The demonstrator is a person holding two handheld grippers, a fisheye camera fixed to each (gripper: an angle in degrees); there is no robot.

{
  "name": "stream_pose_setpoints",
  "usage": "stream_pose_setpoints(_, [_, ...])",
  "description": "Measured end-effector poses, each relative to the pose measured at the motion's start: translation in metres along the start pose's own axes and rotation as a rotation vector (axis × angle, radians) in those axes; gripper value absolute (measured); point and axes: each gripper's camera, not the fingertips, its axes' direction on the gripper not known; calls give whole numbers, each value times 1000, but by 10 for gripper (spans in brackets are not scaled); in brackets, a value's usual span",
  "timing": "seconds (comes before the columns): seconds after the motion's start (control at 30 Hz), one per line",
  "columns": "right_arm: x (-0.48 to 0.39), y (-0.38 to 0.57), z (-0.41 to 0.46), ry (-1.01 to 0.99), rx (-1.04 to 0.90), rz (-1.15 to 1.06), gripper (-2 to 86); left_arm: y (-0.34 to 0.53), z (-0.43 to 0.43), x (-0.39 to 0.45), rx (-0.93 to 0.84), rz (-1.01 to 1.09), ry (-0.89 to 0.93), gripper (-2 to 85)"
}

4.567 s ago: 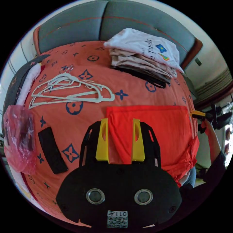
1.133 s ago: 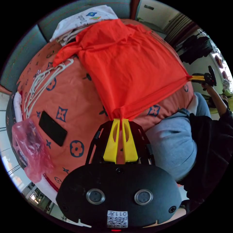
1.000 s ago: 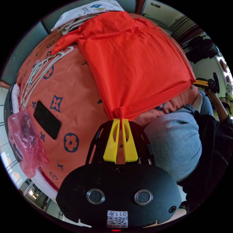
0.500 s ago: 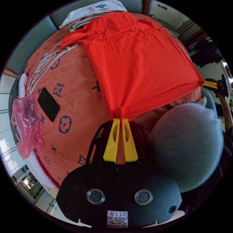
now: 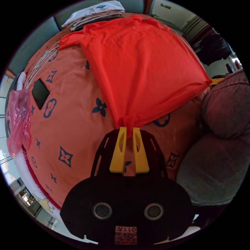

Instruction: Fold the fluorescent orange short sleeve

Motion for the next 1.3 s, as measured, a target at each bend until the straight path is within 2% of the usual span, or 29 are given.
stream_pose_setpoints(0.1, [10, 6, -1, 53, -62, 35, 125, -2, -2, -25, -57, 72, 49, 62])
stream_pose_setpoints(0.27, [27, 40, -41, 191, 0, 154, 103, -15, -26, -78, -173, 194, 203, 92])
stream_pose_setpoints(0.33, [41, 45, -69, 325, -7, 167, 93, -17, -30, -98, -450, 306, 370, 98])
stream_pose_setpoints(0.4, [60, 37, -96, 422, -6, 238, 87, -9, -41, -111, -593, 377, 328, 98])
stream_pose_setpoints(0.5, [96, 18, -142, 313, 51, 318, 82, -3, -60, -140, -648, 399, 211, 88])
stream_pose_setpoints(0.57, [112, 9, -167, 225, 144, 354, 79, -13, -76, -172, -605, 276, 182, 76])
stream_pose_setpoints(0.63, [125, 3, -193, 149, 290, 362, 69, -29, -114, -210, -372, 88, 229, 54])
stream_pose_setpoints(0.67, [127, 2, -197, 143, 317, 362, 66, -31, -126, -216, -291, 62, 237, 50])
stream_pose_setpoints(0.73, [140, 0, -209, 165, 380, 341, 47, -36, -164, -231, -5, 23, 233, 37])
stream_pose_setpoints(0.83, [171, -4, -218, 221, 367, 343, 34, -40, -188, -247, 200, 32, 240, 27])
stream_pose_setpoints(1.07, [269, -16, -233, 45, 433, 374, 29, -51, -186, -314, 362, -66, 296, 58])
stream_pose_setpoints(1.17, [316, -30, -231, -31, 471, 373, 34, -50, -169, -363, 421, -169, 497, 81])
stream_pose_setpoints(1.3, [387, -61, -218, -80, 469, 392, 45, -35, -136, -439, 610, -394, 775, 96])
